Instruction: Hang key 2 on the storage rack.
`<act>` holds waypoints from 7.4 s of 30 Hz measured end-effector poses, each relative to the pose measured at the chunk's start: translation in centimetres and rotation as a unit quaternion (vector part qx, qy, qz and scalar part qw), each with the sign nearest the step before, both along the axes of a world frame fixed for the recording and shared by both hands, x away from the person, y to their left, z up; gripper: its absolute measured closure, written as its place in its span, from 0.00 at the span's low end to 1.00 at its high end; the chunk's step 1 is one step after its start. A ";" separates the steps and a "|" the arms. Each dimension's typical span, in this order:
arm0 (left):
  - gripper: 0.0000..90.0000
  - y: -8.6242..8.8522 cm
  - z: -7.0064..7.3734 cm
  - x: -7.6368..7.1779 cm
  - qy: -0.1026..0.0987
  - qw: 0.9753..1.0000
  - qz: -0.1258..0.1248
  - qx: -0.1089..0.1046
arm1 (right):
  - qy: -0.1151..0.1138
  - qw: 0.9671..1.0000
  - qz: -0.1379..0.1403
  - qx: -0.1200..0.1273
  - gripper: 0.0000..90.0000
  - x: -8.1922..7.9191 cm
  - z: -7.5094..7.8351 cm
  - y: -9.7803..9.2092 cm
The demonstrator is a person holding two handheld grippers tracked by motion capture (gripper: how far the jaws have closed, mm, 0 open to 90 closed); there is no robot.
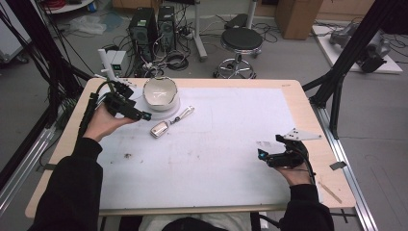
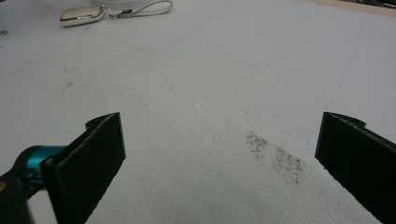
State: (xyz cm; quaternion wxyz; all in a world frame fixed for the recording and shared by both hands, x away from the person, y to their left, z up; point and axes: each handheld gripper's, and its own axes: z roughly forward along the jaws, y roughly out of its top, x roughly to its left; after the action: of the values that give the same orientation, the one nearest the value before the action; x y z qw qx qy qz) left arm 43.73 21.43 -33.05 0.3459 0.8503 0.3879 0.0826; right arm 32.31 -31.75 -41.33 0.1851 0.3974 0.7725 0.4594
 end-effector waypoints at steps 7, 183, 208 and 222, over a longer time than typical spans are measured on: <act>0.05 -2.0 -1.1 0.7 0.010 1.000 -0.018 0.018 | 0.001 1.000 0.000 0.002 0.01 0.0 0.0 0.0; 0.82 6.8 13.2 0.8 -0.146 0.979 0.139 0.006 | -0.003 1.000 0.014 0.003 0.01 0.1 -0.1 0.5; 0.82 10.0 12.4 4.0 -0.138 0.973 0.184 -0.001 | 0.006 1.000 0.005 -0.005 0.01 -0.4 -0.3 0.2; 0.82 9.5 12.3 4.3 -0.141 0.971 0.195 0.009 | 0.007 1.000 0.007 -0.009 0.01 -0.3 -0.4 0.3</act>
State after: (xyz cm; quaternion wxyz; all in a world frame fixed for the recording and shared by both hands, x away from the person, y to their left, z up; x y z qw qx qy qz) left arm 48.06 30.90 -20.79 0.3663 0.7411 0.4930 0.2712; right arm 32.06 -31.43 -41.75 0.1797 0.3936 0.7806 0.4510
